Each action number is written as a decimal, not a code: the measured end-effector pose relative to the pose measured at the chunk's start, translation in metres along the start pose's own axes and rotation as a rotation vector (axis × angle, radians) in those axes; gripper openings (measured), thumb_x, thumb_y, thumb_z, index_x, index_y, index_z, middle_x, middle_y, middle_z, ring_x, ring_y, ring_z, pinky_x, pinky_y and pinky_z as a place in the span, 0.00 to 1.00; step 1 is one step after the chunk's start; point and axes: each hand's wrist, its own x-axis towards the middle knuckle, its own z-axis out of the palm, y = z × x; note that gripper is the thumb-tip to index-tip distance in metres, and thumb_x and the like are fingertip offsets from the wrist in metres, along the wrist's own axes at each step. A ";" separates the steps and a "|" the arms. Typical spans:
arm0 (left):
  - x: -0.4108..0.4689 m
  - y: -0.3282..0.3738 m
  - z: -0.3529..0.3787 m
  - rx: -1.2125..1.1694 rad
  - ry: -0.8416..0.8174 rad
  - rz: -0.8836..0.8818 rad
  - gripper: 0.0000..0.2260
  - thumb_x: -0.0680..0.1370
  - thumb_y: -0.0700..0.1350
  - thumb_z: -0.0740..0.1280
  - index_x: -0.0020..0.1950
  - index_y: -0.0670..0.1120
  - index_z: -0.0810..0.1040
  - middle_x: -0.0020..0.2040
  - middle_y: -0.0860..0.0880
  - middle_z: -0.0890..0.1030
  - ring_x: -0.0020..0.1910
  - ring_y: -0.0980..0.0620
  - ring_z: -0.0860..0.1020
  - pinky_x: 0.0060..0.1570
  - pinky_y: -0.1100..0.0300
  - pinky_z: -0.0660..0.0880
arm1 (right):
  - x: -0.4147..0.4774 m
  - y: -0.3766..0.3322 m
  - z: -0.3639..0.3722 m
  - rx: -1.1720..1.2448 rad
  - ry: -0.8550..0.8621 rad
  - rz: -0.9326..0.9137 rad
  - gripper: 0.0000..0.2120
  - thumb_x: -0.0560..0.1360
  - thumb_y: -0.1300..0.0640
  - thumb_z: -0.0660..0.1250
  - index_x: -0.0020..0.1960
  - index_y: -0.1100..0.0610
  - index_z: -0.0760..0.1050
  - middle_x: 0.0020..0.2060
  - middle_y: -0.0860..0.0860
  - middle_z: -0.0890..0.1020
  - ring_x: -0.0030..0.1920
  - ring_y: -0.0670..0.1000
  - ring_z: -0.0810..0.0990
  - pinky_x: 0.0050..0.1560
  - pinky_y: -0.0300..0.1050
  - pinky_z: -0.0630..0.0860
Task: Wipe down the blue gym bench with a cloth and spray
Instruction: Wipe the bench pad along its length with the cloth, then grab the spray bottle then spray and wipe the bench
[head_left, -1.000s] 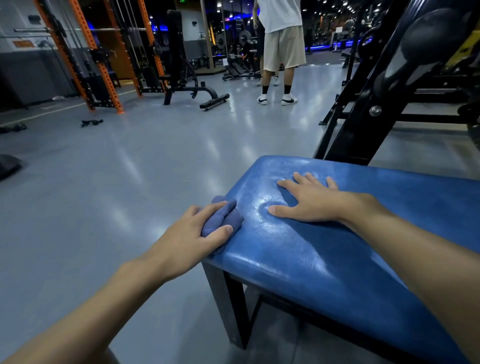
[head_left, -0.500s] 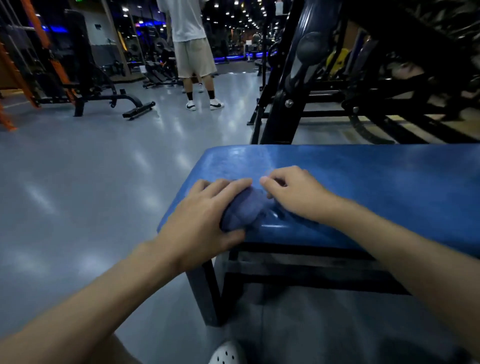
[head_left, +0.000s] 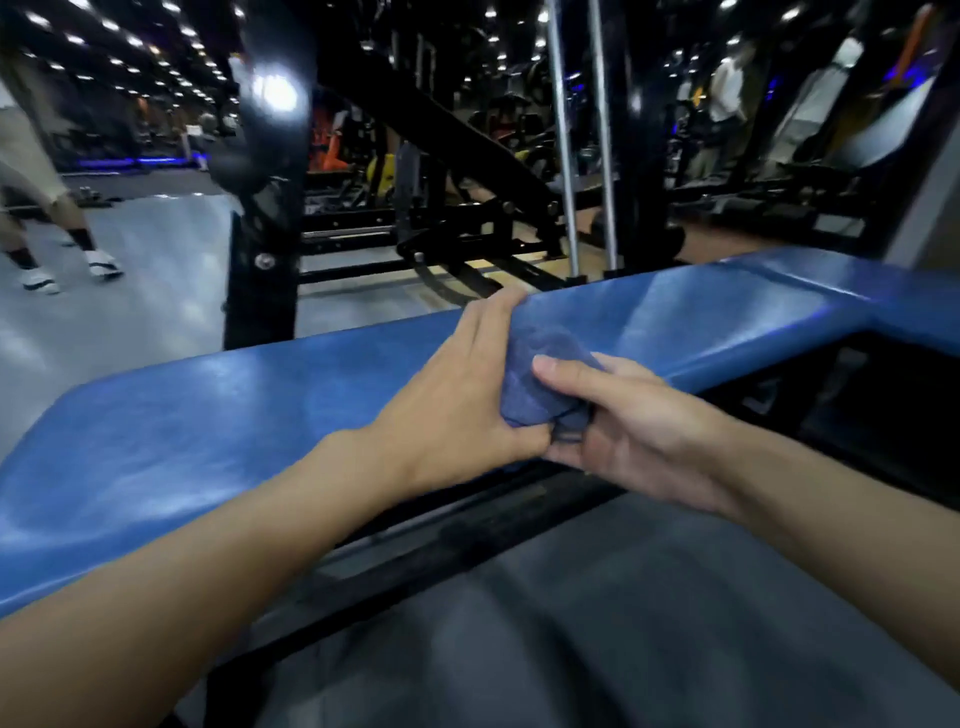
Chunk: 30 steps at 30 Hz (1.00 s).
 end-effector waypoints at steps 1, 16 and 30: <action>0.013 0.011 0.015 -0.005 -0.047 0.030 0.45 0.67 0.50 0.77 0.75 0.50 0.53 0.67 0.49 0.67 0.62 0.52 0.72 0.57 0.64 0.70 | -0.010 -0.001 -0.016 0.021 0.060 -0.018 0.25 0.72 0.56 0.70 0.66 0.63 0.71 0.57 0.61 0.82 0.56 0.58 0.82 0.51 0.52 0.81; 0.173 0.157 0.286 -1.270 -0.732 -0.522 0.15 0.76 0.59 0.68 0.50 0.51 0.87 0.53 0.44 0.85 0.51 0.43 0.84 0.57 0.46 0.78 | -0.158 -0.041 -0.285 -0.432 0.812 -0.185 0.39 0.70 0.70 0.72 0.73 0.44 0.61 0.66 0.44 0.73 0.62 0.48 0.78 0.63 0.52 0.76; 0.384 0.351 0.258 -1.213 -0.486 -0.576 0.16 0.73 0.45 0.72 0.56 0.37 0.77 0.52 0.40 0.83 0.53 0.45 0.82 0.59 0.47 0.76 | -0.202 -0.246 -0.368 -0.114 1.245 -0.103 0.13 0.72 0.68 0.70 0.54 0.59 0.77 0.48 0.57 0.85 0.49 0.59 0.83 0.53 0.54 0.79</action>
